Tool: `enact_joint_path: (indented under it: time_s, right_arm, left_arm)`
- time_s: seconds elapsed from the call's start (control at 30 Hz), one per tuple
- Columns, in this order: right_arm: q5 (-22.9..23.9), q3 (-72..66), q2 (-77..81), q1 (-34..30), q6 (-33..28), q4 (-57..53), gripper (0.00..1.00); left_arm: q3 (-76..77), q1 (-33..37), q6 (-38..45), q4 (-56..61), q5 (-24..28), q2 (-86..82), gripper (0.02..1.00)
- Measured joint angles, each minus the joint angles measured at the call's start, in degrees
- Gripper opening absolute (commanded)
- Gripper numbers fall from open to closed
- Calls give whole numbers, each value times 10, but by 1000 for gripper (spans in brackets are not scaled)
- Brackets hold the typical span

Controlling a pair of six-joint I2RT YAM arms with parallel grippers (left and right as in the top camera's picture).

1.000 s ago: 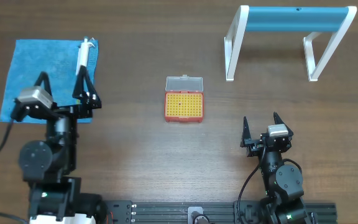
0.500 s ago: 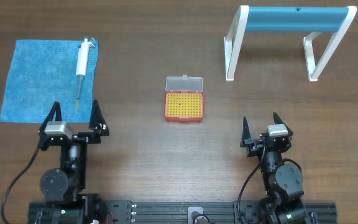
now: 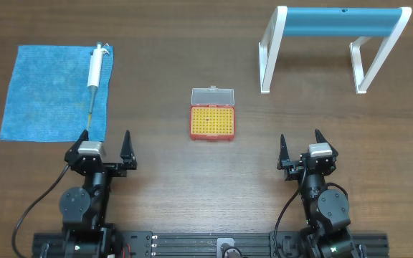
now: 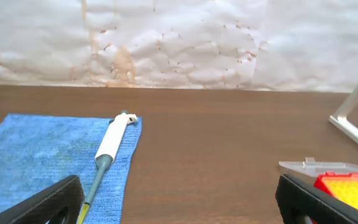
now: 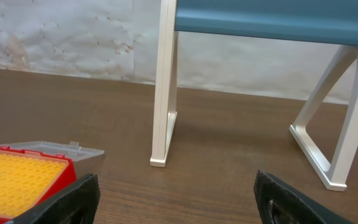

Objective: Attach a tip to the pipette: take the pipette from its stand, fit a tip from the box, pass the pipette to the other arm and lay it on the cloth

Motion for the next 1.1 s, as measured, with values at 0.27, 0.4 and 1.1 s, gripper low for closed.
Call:
enact_joint_path:
  time_s: [0.27, 0.4, 1.1]
  right_arm:
    - [0, 0, 0, 0, 0, 0, 822]
    - [0, 0, 0, 0, 0, 0, 822]
    - [-75, 0, -8, -185, 0, -8, 825]
  left_arm:
    - [0, 0, 24, 0, 0, 0, 998]
    - [0, 0, 26, 0, 0, 0, 998]
    - [0, 0, 26, 0, 0, 0, 998]
